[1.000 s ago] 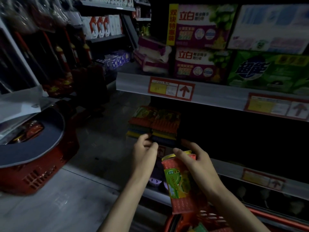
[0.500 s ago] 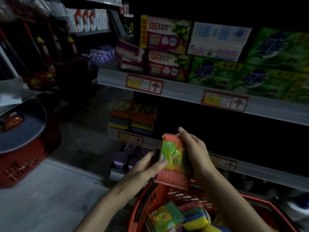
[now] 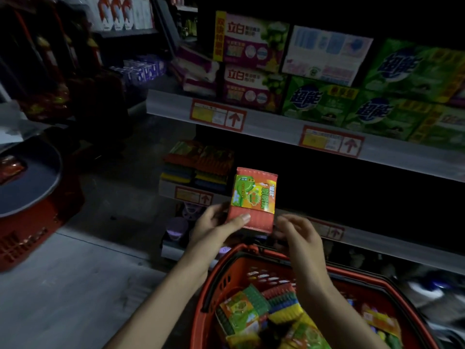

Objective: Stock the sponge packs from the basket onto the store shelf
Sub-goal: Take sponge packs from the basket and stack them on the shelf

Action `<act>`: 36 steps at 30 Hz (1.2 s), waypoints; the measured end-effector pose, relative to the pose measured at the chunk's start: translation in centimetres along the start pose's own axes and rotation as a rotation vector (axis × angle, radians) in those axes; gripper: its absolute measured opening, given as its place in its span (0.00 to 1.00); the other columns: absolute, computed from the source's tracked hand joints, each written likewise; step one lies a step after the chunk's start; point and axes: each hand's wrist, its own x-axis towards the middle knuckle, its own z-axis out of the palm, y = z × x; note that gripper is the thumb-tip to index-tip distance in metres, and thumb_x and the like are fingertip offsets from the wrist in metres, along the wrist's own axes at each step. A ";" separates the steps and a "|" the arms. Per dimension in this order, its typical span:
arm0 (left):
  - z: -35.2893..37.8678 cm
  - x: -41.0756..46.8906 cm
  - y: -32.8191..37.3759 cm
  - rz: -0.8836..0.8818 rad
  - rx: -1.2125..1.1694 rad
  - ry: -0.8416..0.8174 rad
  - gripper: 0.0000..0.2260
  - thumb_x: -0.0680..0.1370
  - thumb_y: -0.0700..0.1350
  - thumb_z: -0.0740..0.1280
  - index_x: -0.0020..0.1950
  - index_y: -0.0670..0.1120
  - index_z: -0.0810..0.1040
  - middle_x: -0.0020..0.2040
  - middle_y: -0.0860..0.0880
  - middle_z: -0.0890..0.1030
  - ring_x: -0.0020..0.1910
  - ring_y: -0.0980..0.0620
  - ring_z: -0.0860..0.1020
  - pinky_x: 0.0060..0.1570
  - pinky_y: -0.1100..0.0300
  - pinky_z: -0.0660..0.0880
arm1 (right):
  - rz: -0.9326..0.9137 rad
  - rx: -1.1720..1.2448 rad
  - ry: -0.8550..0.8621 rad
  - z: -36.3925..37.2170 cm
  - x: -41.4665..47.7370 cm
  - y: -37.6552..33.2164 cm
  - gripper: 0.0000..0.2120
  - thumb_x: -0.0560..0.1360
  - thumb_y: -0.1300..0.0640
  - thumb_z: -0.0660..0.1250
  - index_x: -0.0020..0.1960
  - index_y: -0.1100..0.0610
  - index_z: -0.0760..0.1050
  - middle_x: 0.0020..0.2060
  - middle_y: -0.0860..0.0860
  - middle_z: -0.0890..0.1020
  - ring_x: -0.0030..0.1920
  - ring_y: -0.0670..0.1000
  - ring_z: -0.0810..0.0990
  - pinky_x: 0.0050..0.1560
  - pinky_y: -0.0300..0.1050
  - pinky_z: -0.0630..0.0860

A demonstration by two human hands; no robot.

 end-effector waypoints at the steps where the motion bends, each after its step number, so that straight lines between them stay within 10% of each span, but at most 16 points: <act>1: 0.2 0.1 -0.1 0.009 -0.001 0.020 0.27 0.67 0.51 0.82 0.63 0.51 0.78 0.54 0.51 0.87 0.55 0.52 0.85 0.62 0.49 0.79 | 0.006 0.020 -0.016 0.1 -0.4 0.1 0.07 0.82 0.52 0.67 0.56 0.54 0.80 0.52 0.53 0.85 0.51 0.48 0.84 0.47 0.40 0.78; 10: 1.0 0.0 -0.4 0.108 0.035 0.142 0.25 0.68 0.52 0.81 0.59 0.51 0.74 0.51 0.51 0.87 0.48 0.57 0.86 0.48 0.61 0.79 | -0.051 0.089 0.025 1.3 -1.3 0.3 0.07 0.79 0.51 0.70 0.51 0.53 0.84 0.44 0.49 0.88 0.48 0.46 0.87 0.48 0.40 0.82; 21: 1.7 1.4 -1.4 0.281 0.275 0.206 0.24 0.70 0.60 0.77 0.62 0.60 0.76 0.61 0.60 0.74 0.60 0.53 0.80 0.61 0.51 0.78 | 0.075 0.302 0.034 2.0 1.0 1.4 0.04 0.76 0.58 0.75 0.50 0.58 0.85 0.45 0.52 0.89 0.50 0.49 0.88 0.57 0.43 0.80; 36: 2.4 4.3 -1.7 0.297 0.302 0.176 0.18 0.79 0.42 0.71 0.64 0.60 0.76 0.62 0.62 0.78 0.63 0.67 0.72 0.64 0.61 0.70 | -0.107 0.270 0.167 4.1 5.2 3.7 0.06 0.80 0.55 0.71 0.55 0.47 0.83 0.50 0.46 0.87 0.55 0.46 0.85 0.56 0.40 0.79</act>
